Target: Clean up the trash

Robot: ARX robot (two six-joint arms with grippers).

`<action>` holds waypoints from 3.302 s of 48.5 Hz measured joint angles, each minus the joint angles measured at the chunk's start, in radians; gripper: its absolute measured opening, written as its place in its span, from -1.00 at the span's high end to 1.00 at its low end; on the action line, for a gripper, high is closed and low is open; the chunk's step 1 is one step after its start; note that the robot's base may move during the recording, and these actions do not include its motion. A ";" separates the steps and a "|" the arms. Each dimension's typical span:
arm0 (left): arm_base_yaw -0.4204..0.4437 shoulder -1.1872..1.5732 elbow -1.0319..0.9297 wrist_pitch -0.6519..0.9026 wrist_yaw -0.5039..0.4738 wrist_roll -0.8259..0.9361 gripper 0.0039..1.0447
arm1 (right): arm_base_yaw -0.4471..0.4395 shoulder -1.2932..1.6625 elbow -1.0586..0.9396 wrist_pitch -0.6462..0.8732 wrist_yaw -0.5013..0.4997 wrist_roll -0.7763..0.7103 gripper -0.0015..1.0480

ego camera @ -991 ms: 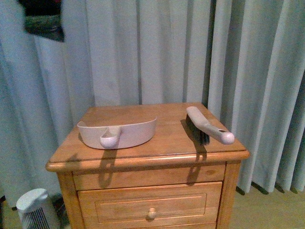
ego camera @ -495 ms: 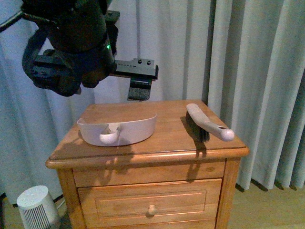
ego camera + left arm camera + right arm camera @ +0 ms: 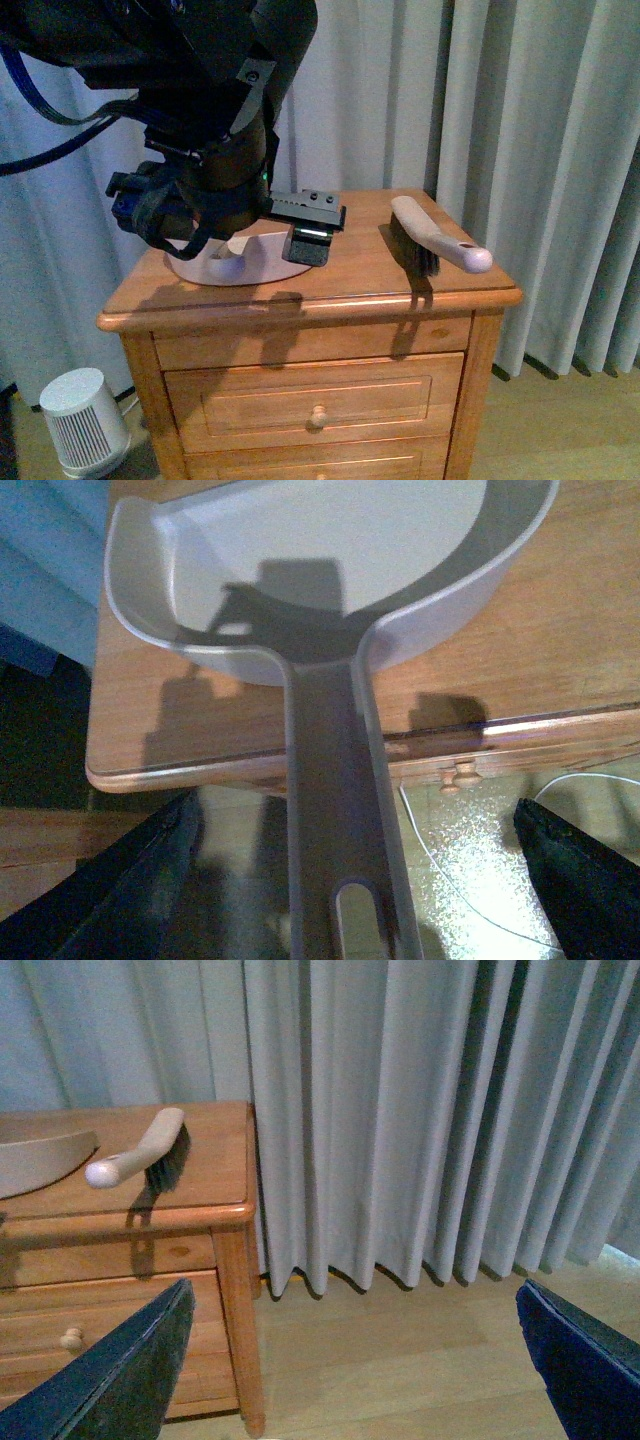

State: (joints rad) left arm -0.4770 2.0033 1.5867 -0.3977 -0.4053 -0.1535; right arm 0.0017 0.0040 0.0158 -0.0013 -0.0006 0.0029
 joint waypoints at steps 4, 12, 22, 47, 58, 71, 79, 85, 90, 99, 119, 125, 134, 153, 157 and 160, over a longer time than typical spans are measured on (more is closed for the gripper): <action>0.000 0.016 0.001 0.005 0.006 -0.001 -0.86 | 0.000 0.000 0.000 0.000 0.000 0.000 -0.86; 0.003 0.034 0.002 0.013 0.013 -0.005 -0.86 | 0.000 0.000 0.000 0.000 0.000 0.000 -0.86; 0.016 0.051 0.005 0.018 0.016 -0.005 -0.86 | 0.000 0.000 0.000 0.000 0.000 0.000 -0.86; 0.022 0.054 0.007 0.019 0.035 -0.005 0.45 | 0.000 0.000 0.000 0.000 0.000 0.000 -0.86; 0.027 0.048 -0.003 0.067 0.042 -0.005 0.45 | 0.000 0.000 0.000 0.000 0.000 0.000 -0.86; 0.030 -0.068 -0.132 0.329 0.091 0.018 0.45 | 0.000 0.000 0.000 0.000 0.000 0.000 -0.86; 0.029 -0.187 -0.239 0.467 0.088 0.066 0.45 | 0.000 0.000 0.000 0.000 0.000 0.000 -0.86; 0.030 -0.301 -0.365 0.620 0.091 0.132 0.45 | 0.000 0.000 0.000 0.000 0.000 0.000 -0.86; 0.031 -0.418 -0.486 0.767 0.114 0.200 0.45 | 0.000 0.000 0.000 0.000 0.000 0.000 -0.86; 0.056 -0.703 -0.729 0.967 0.193 0.301 0.45 | 0.000 0.000 0.000 0.000 0.000 0.000 -0.86; 0.365 -1.370 -1.154 0.838 0.457 0.344 0.45 | 0.000 0.000 0.000 0.000 0.000 0.000 -0.86; 0.617 -1.601 -1.231 0.723 0.673 0.315 0.45 | 0.000 0.000 0.000 0.000 0.000 0.000 -0.86; 0.896 -1.708 -1.307 0.719 0.919 0.244 0.45 | 0.000 0.000 0.000 0.000 0.000 0.000 -0.86; 0.949 -1.728 -1.377 0.724 0.950 0.233 0.46 | 0.150 0.112 0.003 0.111 0.410 -0.067 -0.86; 0.949 -1.728 -1.377 0.724 0.952 0.233 0.46 | 0.199 0.277 0.039 0.147 0.449 -0.047 -0.86; 0.949 -1.728 -1.377 0.724 0.952 0.233 0.46 | 0.241 0.455 0.121 0.177 0.396 -0.010 -0.86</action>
State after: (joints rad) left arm 0.4725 0.2749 0.2096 0.3267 0.5465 0.0795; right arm 0.2424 0.4591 0.1371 0.1757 0.3950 -0.0067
